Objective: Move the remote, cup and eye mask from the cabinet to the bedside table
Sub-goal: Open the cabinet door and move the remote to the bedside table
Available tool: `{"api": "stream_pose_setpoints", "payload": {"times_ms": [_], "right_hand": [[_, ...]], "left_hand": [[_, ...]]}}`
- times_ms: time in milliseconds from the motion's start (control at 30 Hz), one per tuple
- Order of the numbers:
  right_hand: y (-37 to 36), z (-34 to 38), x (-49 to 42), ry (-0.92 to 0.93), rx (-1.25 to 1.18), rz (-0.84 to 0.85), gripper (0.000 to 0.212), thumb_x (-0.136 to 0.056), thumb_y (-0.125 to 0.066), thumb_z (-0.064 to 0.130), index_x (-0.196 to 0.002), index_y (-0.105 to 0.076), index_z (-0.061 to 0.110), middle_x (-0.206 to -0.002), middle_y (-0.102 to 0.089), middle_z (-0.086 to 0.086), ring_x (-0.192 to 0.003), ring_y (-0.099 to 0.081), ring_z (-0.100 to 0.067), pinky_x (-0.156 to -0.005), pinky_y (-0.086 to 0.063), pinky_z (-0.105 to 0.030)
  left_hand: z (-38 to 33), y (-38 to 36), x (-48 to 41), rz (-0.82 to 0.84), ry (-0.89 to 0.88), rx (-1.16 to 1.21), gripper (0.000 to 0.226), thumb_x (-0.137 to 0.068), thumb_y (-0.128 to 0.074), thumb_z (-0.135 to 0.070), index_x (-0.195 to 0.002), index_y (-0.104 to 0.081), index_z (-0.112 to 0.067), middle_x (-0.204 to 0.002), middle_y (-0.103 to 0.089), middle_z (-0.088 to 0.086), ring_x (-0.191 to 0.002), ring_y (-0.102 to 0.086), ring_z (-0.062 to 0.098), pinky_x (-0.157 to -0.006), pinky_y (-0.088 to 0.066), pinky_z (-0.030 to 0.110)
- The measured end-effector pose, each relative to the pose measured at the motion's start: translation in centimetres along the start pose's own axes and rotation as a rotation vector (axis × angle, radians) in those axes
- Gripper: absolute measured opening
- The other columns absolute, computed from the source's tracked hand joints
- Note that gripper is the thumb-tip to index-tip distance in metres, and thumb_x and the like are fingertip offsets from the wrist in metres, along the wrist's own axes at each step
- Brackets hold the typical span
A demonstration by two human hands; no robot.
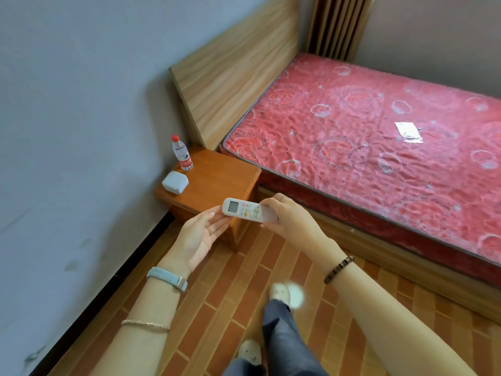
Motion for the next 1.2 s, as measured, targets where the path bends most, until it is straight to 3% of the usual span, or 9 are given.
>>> {"api": "stream_pose_setpoints", "payload": {"times_ms": [433, 700, 1033, 1200], "right_hand": [[3.5, -8.7, -15.8, 0.129, 0.026, 0.071, 0.051, -0.084, -0.07, 0.028, -0.131, -0.051, 0.018, -0.12, -0.053, -0.001, -0.108, -0.054, -0.019, -0.084, -0.053, -0.037], [2.2, -11.0, -24.0, 0.163, 0.0, 0.135, 0.047, -0.085, -0.069, 0.025, -0.128, -0.053, 0.015, -0.118, -0.053, -0.003, -0.107, -0.053, -0.019, -0.08, -0.053, -0.037], [-2.2, -13.5, -35.8, 0.085, 0.003, 0.192, 0.045, -0.084, -0.071, 0.024, -0.124, -0.054, 0.015, -0.115, -0.054, -0.003, -0.104, -0.055, -0.021, -0.079, -0.054, -0.041], [-5.6, -14.1, -42.2, -0.018, -0.059, 0.199, 0.046, -0.083, -0.071, 0.023, -0.125, -0.054, 0.014, -0.114, -0.055, -0.003, -0.103, -0.054, -0.02, -0.081, -0.053, -0.037]], "left_hand": [[-4.2, -3.9, -14.8, -0.1, 0.002, 0.052, 0.034, -0.101, -0.038, -0.015, -0.131, -0.05, -0.006, -0.122, -0.064, 0.012, -0.114, -0.06, 0.023, -0.108, -0.037, 0.044], [-5.6, -2.4, -22.0, -0.185, 0.021, 0.017, 0.034, -0.1, -0.04, -0.018, -0.132, -0.051, -0.01, -0.124, -0.063, 0.009, -0.115, -0.06, 0.02, -0.108, -0.038, 0.043], [-8.2, 1.5, -33.9, -0.213, 0.091, 0.059, 0.033, -0.1, -0.043, -0.019, -0.13, -0.053, -0.012, -0.123, -0.064, 0.007, -0.113, -0.061, 0.019, -0.105, -0.042, 0.039], [-9.4, 4.4, -40.4, -0.275, 0.117, 0.071, 0.033, -0.099, -0.045, -0.02, -0.131, -0.052, -0.012, -0.123, -0.063, 0.007, -0.114, -0.06, 0.019, -0.105, -0.042, 0.039]]}}
Point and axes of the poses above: each hand's wrist, its own x-axis away from the middle knuckle, its own y-axis out of the back of the hand, z = x × y, the point moved 2 cm from there along -x, towards the middle knuckle
